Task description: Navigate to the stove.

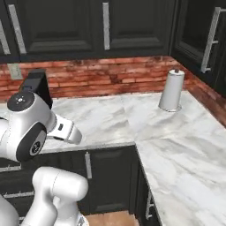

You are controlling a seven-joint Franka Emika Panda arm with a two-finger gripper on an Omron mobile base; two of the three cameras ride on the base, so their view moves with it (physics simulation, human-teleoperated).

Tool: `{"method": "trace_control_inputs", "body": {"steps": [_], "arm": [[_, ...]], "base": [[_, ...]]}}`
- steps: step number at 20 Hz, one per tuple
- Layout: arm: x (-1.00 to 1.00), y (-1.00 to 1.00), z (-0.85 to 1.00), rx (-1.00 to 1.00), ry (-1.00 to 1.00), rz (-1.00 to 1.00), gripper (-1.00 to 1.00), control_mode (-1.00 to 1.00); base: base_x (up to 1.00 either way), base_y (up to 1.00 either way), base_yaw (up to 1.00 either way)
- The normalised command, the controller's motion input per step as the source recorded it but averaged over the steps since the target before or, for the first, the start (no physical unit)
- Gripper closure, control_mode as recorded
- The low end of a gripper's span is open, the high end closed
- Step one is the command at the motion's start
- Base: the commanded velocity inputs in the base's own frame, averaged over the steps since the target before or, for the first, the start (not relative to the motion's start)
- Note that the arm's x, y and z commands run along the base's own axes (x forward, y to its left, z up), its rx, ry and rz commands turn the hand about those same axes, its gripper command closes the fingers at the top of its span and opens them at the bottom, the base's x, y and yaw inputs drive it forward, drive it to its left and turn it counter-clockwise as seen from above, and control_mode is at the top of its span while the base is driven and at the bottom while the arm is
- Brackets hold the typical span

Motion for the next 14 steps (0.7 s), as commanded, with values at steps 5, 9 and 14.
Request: {"method": "trace_control_inputs", "body": {"steps": [5,9,14], "arm": [[0.0,0.0,0.0,0.0,0.0,0.0,-1.0,1.0],[0.0,0.0,0.0,0.0,0.0,0.0,-1.0,1.0],[0.0,0.0,0.0,0.0,0.0,0.0,-1.0,1.0]], "base": [[-0.06,0.24,0.96],[-0.12,0.83,0.84],[-0.13,0.84,0.84]]}}
